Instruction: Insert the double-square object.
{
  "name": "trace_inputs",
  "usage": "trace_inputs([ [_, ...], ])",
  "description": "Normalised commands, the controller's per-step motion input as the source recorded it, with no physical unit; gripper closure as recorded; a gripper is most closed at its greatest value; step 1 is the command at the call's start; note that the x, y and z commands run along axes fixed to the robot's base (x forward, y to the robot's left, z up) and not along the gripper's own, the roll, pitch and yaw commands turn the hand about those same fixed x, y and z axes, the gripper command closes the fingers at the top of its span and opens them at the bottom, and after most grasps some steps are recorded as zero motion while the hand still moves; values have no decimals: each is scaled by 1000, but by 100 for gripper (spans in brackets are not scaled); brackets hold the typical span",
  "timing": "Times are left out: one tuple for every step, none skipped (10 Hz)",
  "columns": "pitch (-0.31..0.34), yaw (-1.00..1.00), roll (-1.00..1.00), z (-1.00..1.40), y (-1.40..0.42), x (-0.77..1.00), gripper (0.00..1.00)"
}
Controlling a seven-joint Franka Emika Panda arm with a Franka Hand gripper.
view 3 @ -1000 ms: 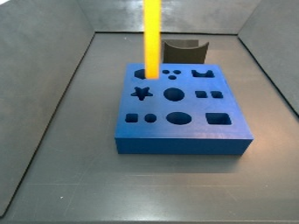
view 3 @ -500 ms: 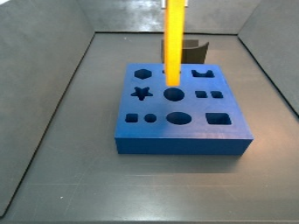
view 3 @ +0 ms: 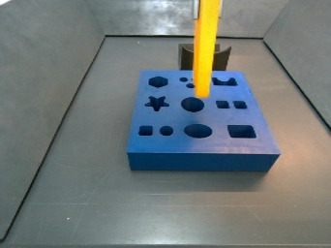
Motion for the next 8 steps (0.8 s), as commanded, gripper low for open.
trace_inputs([
  [377, 0, 307, 0, -103, 723, 100],
  [443, 0, 274, 0, -117, 623, 100],
  [341, -86, 173, 83, -123, 591, 100],
  [197, -286, 49, 0, -66, 586, 100],
  [104, -454, 0, 0, -17, 540, 100],
  [11, -640, -83, 0, 0, 497, 100],
  [10, -757, -167, 0, 6, 411, 100],
  [11, -766, -167, 0, 9, 400, 100],
])
